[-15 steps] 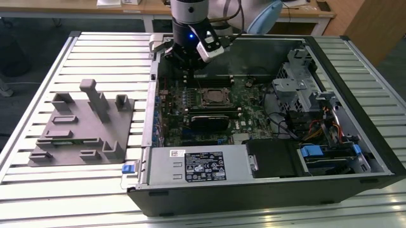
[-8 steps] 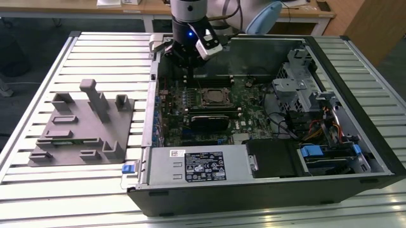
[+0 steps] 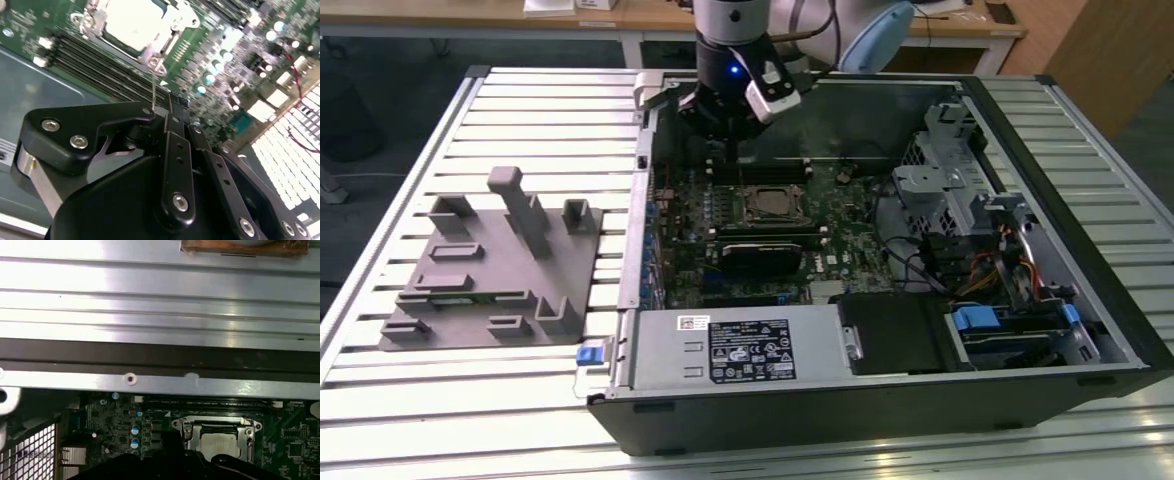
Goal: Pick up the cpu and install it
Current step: 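Install the first cpu locking lever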
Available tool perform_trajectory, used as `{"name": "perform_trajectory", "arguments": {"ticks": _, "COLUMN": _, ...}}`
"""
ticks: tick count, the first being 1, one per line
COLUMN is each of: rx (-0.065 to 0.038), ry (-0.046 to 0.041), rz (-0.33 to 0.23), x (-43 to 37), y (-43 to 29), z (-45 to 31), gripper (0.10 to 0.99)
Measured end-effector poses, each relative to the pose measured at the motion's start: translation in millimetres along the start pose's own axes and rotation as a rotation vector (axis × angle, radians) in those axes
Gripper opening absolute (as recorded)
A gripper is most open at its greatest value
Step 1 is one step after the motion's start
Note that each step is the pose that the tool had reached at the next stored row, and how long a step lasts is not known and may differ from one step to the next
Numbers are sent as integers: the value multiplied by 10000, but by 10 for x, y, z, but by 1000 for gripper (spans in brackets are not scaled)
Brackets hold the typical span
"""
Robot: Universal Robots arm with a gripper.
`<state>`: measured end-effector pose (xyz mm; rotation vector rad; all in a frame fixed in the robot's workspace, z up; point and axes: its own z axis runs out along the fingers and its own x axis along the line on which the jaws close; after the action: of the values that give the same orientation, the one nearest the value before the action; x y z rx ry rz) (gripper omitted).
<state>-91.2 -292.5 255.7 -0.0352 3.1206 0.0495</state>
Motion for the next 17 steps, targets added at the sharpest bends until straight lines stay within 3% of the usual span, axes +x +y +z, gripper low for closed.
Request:
{"name": "perform_trajectory", "arguments": {"ticks": 7, "rx": 2, "ry": 1, "rz": 24, "x": -238, "y": -1, "z": 25, "gripper": 106}}
{"name": "perform_trajectory", "arguments": {"ticks": 10, "rx": 0, "ry": -1, "rz": 38, "x": -270, "y": -2, "z": 29, "gripper": 106}}
{"name": "perform_trajectory", "arguments": {"ticks": 11, "rx": -46, "ry": -3, "rz": 40, "x": -270, "y": -6, "z": 30, "gripper": 106}}
{"name": "perform_trajectory", "arguments": {"ticks": 13, "rx": -334, "ry": -8, "rz": 46, "x": -271, "y": -23, "z": 36, "gripper": 106}}
{"name": "perform_trajectory", "arguments": {"ticks": 14, "rx": -382, "ry": -8, "rz": 47, "x": -274, "y": -26, "z": 40, "gripper": 106}}
{"name": "perform_trajectory", "arguments": {"ticks": 17, "rx": -383, "ry": -9, "rz": 51, "x": -300, "y": -27, "z": 49, "gripper": 106}}
